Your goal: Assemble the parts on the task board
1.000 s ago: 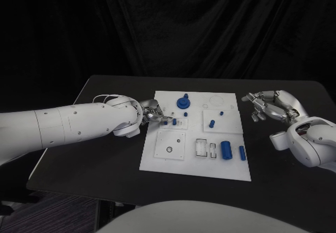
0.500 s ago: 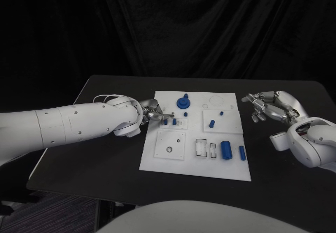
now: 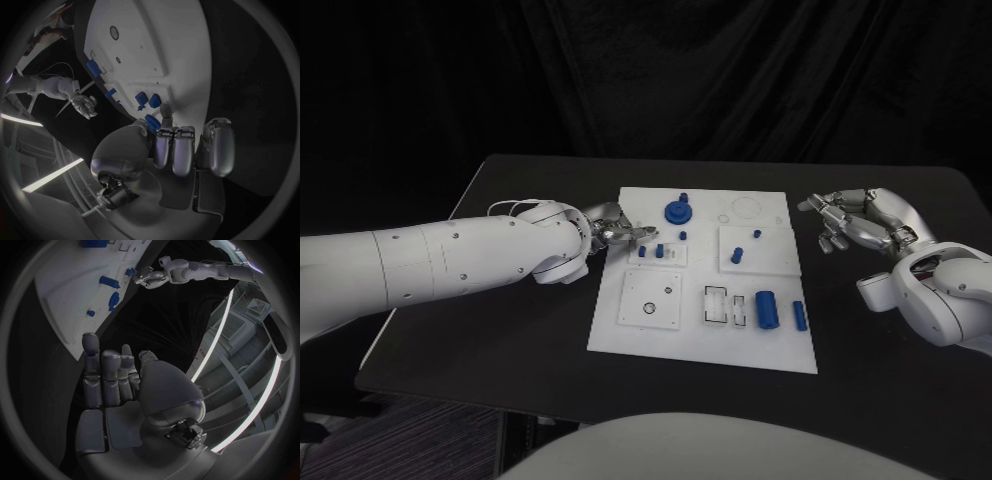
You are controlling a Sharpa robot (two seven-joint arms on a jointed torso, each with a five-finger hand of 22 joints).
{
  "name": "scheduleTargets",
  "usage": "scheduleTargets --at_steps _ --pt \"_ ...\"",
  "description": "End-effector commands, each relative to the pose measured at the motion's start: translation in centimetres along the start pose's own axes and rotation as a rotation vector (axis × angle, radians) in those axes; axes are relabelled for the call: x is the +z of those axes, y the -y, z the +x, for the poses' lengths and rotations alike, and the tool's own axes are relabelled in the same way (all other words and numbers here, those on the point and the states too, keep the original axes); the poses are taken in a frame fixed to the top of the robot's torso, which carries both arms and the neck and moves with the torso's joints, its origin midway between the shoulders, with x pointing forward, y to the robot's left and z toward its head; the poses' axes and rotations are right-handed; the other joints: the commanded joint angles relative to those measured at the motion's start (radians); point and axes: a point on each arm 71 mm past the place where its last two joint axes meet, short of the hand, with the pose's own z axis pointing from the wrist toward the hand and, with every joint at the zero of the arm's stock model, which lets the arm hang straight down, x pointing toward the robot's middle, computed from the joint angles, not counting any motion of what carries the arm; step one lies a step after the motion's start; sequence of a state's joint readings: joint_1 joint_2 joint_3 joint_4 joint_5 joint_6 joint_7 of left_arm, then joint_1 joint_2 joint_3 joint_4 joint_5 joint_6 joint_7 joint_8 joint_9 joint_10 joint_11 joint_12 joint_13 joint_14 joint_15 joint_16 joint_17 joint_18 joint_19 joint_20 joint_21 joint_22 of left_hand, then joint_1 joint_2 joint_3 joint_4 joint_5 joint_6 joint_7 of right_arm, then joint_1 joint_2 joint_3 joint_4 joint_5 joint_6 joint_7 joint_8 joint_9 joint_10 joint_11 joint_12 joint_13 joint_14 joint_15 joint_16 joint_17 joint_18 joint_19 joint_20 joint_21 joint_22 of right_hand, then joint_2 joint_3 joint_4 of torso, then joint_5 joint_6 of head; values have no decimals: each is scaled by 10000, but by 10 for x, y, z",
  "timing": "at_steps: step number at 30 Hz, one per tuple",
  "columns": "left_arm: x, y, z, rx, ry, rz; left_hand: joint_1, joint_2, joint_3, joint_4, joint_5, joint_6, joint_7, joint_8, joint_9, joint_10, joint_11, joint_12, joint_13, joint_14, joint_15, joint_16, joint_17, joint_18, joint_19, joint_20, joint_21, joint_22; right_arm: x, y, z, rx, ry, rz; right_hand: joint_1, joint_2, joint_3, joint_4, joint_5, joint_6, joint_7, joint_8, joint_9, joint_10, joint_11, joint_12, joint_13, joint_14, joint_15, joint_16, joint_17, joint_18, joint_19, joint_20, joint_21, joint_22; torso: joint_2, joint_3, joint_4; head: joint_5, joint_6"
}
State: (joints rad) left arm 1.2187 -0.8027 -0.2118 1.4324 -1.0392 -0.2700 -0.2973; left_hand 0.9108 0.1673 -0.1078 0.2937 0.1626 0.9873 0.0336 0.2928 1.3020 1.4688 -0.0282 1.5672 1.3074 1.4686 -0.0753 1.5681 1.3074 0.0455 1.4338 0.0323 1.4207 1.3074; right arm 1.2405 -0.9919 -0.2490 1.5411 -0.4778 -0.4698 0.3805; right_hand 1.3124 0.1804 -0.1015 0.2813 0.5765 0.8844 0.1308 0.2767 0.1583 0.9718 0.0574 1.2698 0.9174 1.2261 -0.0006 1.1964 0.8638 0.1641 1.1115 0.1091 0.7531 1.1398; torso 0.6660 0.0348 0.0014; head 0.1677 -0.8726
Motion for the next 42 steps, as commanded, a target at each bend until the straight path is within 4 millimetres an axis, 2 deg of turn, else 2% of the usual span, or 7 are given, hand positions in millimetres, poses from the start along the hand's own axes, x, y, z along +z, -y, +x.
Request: scheduleTargets --at_steps 1,12,16,21,24,33,42 --pt "-1 6 -7 -272 965 928 5 119 -106 -4 31 -57 -23 95 104 1020 -80 36 2634 1022 -73 27 2634 54 92 0 65 1324 -1 1 1 12 -81 88 102 -24 59 -10 33 50 -3 -14 -17 -72 16 -34 -8 -82 -9 -44 -1 102 -40 -4 -53 -11 1 -3 0 -12 0" --pt "-8 9 -19 -386 2109 2379 1137 224 -567 -34 794 -223 -120 667 313 1020 -158 36 2634 1022 -146 27 2634 58 72 -69 21 1369 -1 1 0 -3 -45 44 55 -28 81 47 14 58 7 -13 -21 -81 25 -38 -25 -88 -1 -45 -8 100 -42 -1 -64 -12 2 0 0 -25 0" --pt "-10 15 -22 -253 1820 3166 2750 -180 -546 -188 1372 -1278 287 -683 -656 940 238 -83 2544 1022 157 27 2634 30 -6 144 26 1479 -1 1 0 -11 -36 25 43 -29 84 58 10 59 9 -13 -22 -75 27 -35 -21 -85 0 -41 -3 99 -40 0 -62 -10 1 -1 -3 -41 0" --pt "-6 24 -27 -268 1007 3737 4011 -280 -403 -189 1278 -1440 766 -1988 -2263 -722 634 -2369 1001 377 614 -544 1825 296 -1168 573 -1007 936 0 1 1 -11 -41 15 31 -31 87 67 7 61 10 -13 -23 -69 29 -31 -16 -91 2 -46 -14 99 -40 1 -64 -9 -5 0 7 -48 0" --pt "-2 30 -30 -261 589 3907 4608 -423 -311 -226 1295 -1725 1023 -2286 -2843 -5795 950 -8398 -2657 193 879 -614 1684 304 -1346 813 -1106 990 0 1 1 -13 -35 -11 20 -35 87 74 3 63 12 -12 -23 -76 31 -34 -25 -91 3 -45 -13 99 -42 2 -67 -11 -15 4 8 -33 0" --pt "7 46 -32 372 351 5096 7004 -876 869 -1446 614 -2364 1067 -2300 -4311 -8276 1668 -10377 -4111 -1 1377 -748 1169 53 -367 1353 -146 1704 -1 1 0 -14 -28 -15 17 -36 88 75 2 64 12 -12 -23 -65 31 -28 -14 -88 3 -41 -7 97 -36 2 -58 -5 -16 27 -44 -11 0" --pt "11 61 -30 2796 1168 6517 7356 -1832 1599 -1831 -38 -2476 711 -2292 -5670 -8415 1462 -11580 -6146 109 1043 -710 1038 139 -405 1097 -346 1653 -1 1 0 3 -68 -22 0 -46 96 79 0 71 10 -9 -24 -65 31 -27 -18 -89 5 -41 -11 98 -37 4 -64 -6 37 -8 -5 -56 0"
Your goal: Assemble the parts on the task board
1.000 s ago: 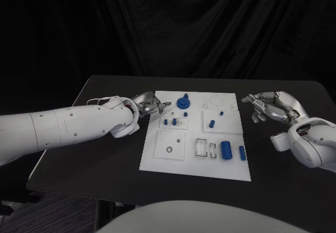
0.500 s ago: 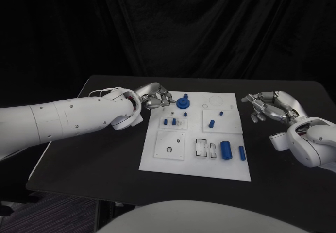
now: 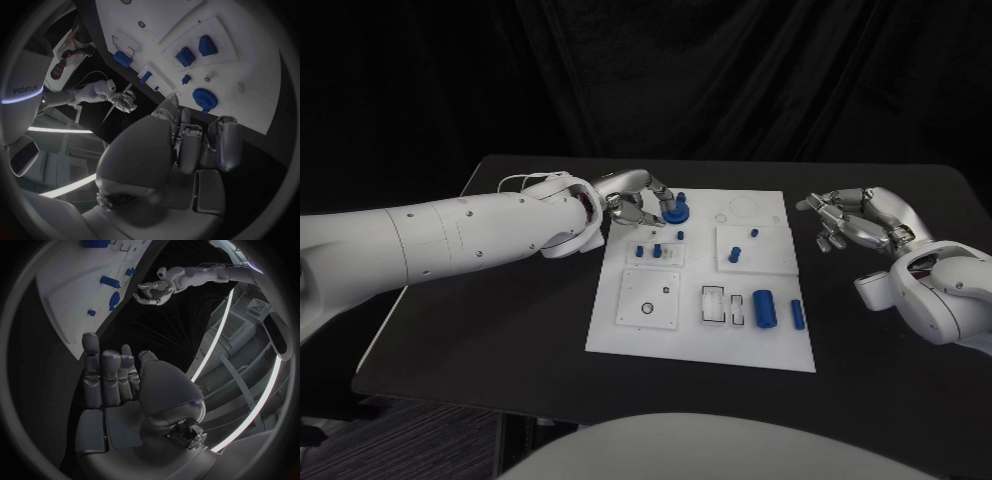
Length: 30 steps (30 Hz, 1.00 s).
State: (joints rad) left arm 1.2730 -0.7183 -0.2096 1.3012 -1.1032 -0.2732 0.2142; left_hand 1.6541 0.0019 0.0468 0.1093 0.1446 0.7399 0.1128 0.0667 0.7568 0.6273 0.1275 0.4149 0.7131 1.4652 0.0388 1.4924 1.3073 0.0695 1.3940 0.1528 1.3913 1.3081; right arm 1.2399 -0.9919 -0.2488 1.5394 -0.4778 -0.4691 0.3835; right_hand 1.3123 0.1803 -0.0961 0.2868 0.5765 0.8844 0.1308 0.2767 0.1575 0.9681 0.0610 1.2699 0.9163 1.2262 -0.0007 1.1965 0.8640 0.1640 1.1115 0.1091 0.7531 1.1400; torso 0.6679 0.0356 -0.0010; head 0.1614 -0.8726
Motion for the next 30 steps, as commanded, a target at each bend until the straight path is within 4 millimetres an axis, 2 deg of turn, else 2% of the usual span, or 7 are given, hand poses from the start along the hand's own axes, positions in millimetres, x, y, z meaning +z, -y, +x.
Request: scheduleTargets --at_steps 1,3,9,13,16,24,30 --pt "4 13 2 1976 26 1581 -108 -328 147 35 294 60 -167 -37 -550 53 -217 -72 -443 195 -215 79 1078 -111 28 -203 -72 1643 -1 1 1 8 -74 -3 0 -45 42 25 0 71 10 -9 -16 -28 -6 -28 -7 -89 6 -41 -12 98 -38 4 -65 -8 11 -18 20 2 0" --pt "6 17 4 2677 39 1885 -138 -444 287 66 358 60 -360 -64 -948 53 -341 -148 -754 225 -285 92 1085 -73 -25 -322 -208 1583 -1 1 1 10 -73 -7 0 -45 42 25 0 71 10 -9 -16 -28 -6 -28 -7 -89 6 -41 -12 98 -38 4 -65 -8 15 -27 17 -12 0" --pt "16 28 10 4188 136 2539 -253 -663 597 103 480 371 -702 -25 -1649 103 -466 -343 -1482 244 -432 83 1032 16 -178 -451 -612 1396 -2 0 1 20 -78 -12 -3 -52 49 22 2 74 8 -8 -17 -34 -7 -29 -14 -91 6 -42 -17 102 -46 5 -82 -16 26 -46 61 -96 0" --pt "22 32 14 4973 71 2818 -433 -804 814 180 424 557 -885 -20 -2045 586 -490 -372 -1951 273 -480 88 1010 -5 -52 -505 -614 1417 -2 0 1 23 -77 -10 -3 -52 49 22 2 74 8 -8 -17 -34 -7 -29 -14 -91 6 -42 -17 102 -46 5 -82 -16 20 -28 15 -44 0" --pt "25 35 17 5302 -43 2921 -545 -878 886 253 317 596 -1125 -19 -2212 859 -642 -390 -2147 302 -564 98 1018 -18 32 -567 -577 1450 -2 0 1 27 -83 -15 -3 -52 49 22 2 74 8 -8 -17 -34 -7 -29 -14 -91 6 -42 -17 102 -46 5 -82 -16 11 -14 -22 -20 0" --pt "33 37 25 6073 -506 2884 -667 -1037 1125 350 243 599 -1230 -26 -2563 1403 -734 -561 -2544 338 -654 118 1038 -46 135 -664 -542 1509 -2 -1 2 41 -116 -35 -3 -58 57 18 5 75 7 -8 -18 -36 -8 -30 -17 -90 6 -40 -15 100 -40 5 -74 -10 15 23 -63 -40 0" --pt "35 36 29 6175 -705 2699 -744 -1082 1255 411 267 775 -1143 19 -2684 1632 -735 -670 -2701 337 -661 115 1025 -49 145 -681 -570 1520 -2 0 2 39 -117 -17 -3 -58 57 18 5 75 7 -8 -18 -36 -8 -30 -17 -90 6 -40 -15 100 -40 5 -74 -10 8 24 -48 -44 0"
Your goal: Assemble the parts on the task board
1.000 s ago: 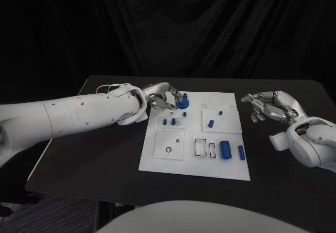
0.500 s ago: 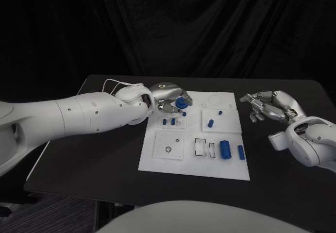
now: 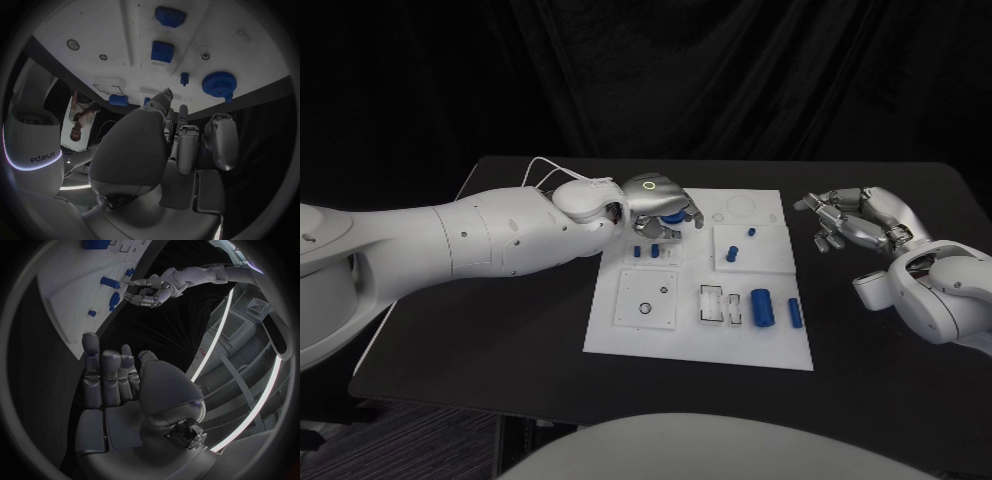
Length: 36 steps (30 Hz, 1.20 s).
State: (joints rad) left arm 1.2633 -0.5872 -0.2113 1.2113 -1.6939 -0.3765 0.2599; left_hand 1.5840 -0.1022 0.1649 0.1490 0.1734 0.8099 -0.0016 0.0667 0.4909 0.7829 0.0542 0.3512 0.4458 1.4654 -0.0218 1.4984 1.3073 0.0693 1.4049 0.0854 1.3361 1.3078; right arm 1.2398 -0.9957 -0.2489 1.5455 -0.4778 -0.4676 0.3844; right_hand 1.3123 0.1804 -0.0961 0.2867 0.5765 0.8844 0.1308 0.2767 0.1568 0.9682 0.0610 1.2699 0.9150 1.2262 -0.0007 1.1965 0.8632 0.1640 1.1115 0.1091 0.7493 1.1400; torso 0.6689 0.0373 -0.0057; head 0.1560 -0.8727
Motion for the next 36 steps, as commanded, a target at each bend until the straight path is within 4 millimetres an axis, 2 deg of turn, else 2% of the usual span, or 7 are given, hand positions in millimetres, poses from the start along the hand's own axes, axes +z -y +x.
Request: scheduleTargets --at_steps 1,8,11,18,23,29,36 --pt "2 1 4 398 -350 -3 -47 -46 111 19 5 129 18 30 -45 121 -10 -56 -58 334 -60 51 1017 -50 45 -10 -12 1531 -1 0 1 12 -85 -3 -3 -58 57 18 6 75 7 -8 -10 -36 -8 -30 -4 -90 6 -40 -7 100 -40 5 -36 -10 -5 1 1 13 1" --pt "6 1 8 404 -513 -98 -92 -128 343 50 120 485 119 81 -155 488 -43 -129 -190 359 -95 71 1047 -61 93 -43 0 1571 0 0 2 23 -118 -17 -3 -58 57 18 6 75 7 -8 -10 -36 -8 -30 -4 -90 6 -40 -7 100 -40 5 -36 -10 -15 -10 -6 -10 1" --pt "7 0 9 389 -616 -172 -111 -137 359 61 111 522 134 87 -162 515 -42 -138 -199 353 -95 64 1030 -60 91 -45 -9 1570 0 0 2 29 -132 -9 -3 -58 57 18 6 75 7 -8 -10 -36 -8 -30 -4 -90 6 -40 -7 100 -40 5 -36 -10 -14 -16 13 -39 1" --pt "8 -2 12 371 -810 -324 -128 -119 484 83 167 670 145 103 -196 657 -50 -166 -237 364 -101 73 1046 -62 102 -51 -17 1580 0 0 3 33 -147 8 -1 -63 81 12 14 75 4 -9 -13 -37 -11 -29 -8 -87 5 -35 -3 100 -36 6 -36 -8 -15 -13 21 -42 1" --pt "8 -5 15 356 -966 -488 -152 -117 539 99 210 731 172 107 -213 691 -40 -197 -260 352 -102 60 1015 -60 99 -55 -31 1581 1 0 3 40 -168 7 -1 -63 81 12 14 75 4 -9 -13 -37 -11 -29 -8 -87 5 -35 -3 100 -36 6 -36 -8 -9 -7 -6 -29 1" --pt "9 -7 17 359 -1062 -603 -156 -118 624 96 259 838 222 126 -225 747 -39 -234 -289 354 -102 61 1014 -64 111 -56 -26 1593 1 0 3 44 -185 20 -1 -63 81 12 14 75 4 -9 -13 -37 -11 -29 -8 -87 5 -35 -3 100 -36 6 -36 -8 -11 0 25 -56 1" --pt "11 -9 19 378 -1125 -670 -139 -105 764 70 334 962 217 145 -238 866 -52 -265 -321 364 -108 70 1030 -64 115 -61 -35 1603 1 0 4 59 -225 13 0 -60 102 11 17 72 4 -12 -16 -46 -11 -33 -21 -89 4 -36 -9 105 -48 6 -61 -19 -19 -5 16 -48 1"
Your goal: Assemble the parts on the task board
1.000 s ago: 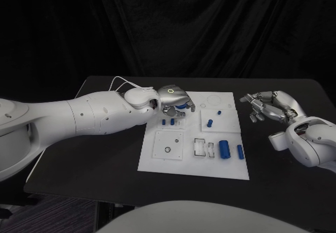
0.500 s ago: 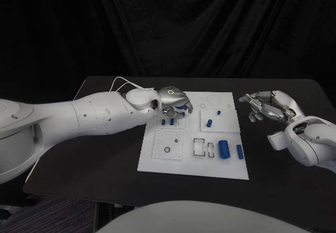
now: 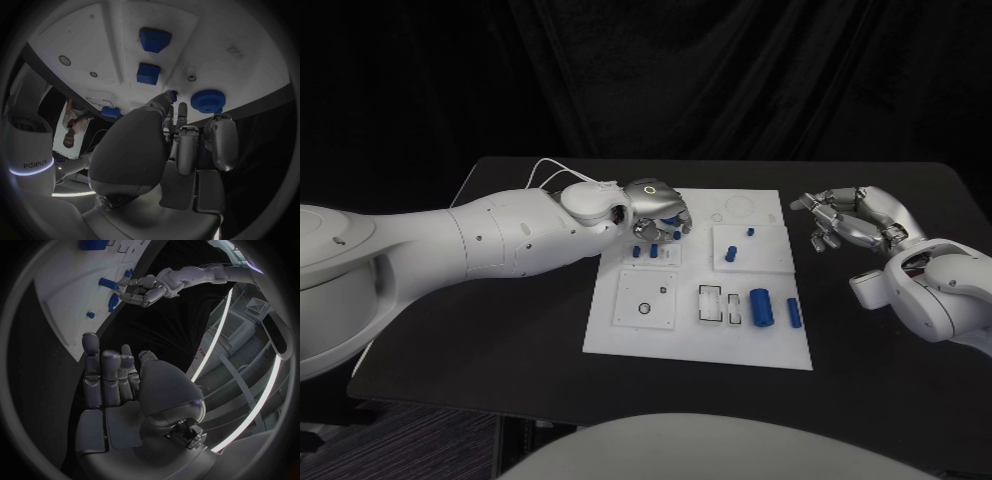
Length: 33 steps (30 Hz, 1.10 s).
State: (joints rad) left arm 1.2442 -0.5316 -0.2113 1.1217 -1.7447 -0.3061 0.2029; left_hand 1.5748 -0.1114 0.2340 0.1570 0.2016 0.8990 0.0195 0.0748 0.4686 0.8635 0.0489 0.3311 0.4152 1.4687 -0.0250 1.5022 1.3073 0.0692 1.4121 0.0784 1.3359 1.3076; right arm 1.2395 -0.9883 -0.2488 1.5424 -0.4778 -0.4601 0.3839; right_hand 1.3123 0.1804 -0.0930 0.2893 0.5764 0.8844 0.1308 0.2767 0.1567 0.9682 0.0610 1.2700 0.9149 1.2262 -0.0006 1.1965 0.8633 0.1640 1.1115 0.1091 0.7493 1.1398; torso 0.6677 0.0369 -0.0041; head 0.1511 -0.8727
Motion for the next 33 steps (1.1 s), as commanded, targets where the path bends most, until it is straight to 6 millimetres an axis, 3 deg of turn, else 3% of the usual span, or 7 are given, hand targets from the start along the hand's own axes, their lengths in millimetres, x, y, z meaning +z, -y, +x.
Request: scheduleTargets --at_steps 1,12,33 --pt "2 1 2 15 -165 6 -47 -13 72 -10 53 71 6 64 -15 60 1 -64 -16 330 -76 32 1030 -64 44 9 -33 1606 0 1 2 26 -122 29 0 -60 71 -14 17 72 4 -12 -15 -46 -11 -34 -20 -89 4 -36 -11 105 -48 6 -61 -17 -6 -1 3 3 1" --pt "4 1 6 -8 -262 -69 -117 47 283 -20 69 375 6 141 -10 400 -75 -33 -22 372 -126 72 1111 -56 31 -25 -80 1613 0 1 2 31 -134 38 0 -60 71 -14 17 72 4 -12 -15 -46 -11 -34 -20 -89 4 -36 -11 105 -48 6 -61 -17 -1 4 0 -17 1" --pt "5 1 6 52 76 -36 -203 198 664 -264 113 1079 200 264 16 1479 -534 50 77 410 -460 103 1171 -58 69 -318 -119 1674 0 2 3 45 -174 81 -2 -47 111 -12 17 71 3 -14 -19 -45 -12 -32 -22 -91 3 -35 -16 108 -52 6 -77 -22 0 5 16 6 1"
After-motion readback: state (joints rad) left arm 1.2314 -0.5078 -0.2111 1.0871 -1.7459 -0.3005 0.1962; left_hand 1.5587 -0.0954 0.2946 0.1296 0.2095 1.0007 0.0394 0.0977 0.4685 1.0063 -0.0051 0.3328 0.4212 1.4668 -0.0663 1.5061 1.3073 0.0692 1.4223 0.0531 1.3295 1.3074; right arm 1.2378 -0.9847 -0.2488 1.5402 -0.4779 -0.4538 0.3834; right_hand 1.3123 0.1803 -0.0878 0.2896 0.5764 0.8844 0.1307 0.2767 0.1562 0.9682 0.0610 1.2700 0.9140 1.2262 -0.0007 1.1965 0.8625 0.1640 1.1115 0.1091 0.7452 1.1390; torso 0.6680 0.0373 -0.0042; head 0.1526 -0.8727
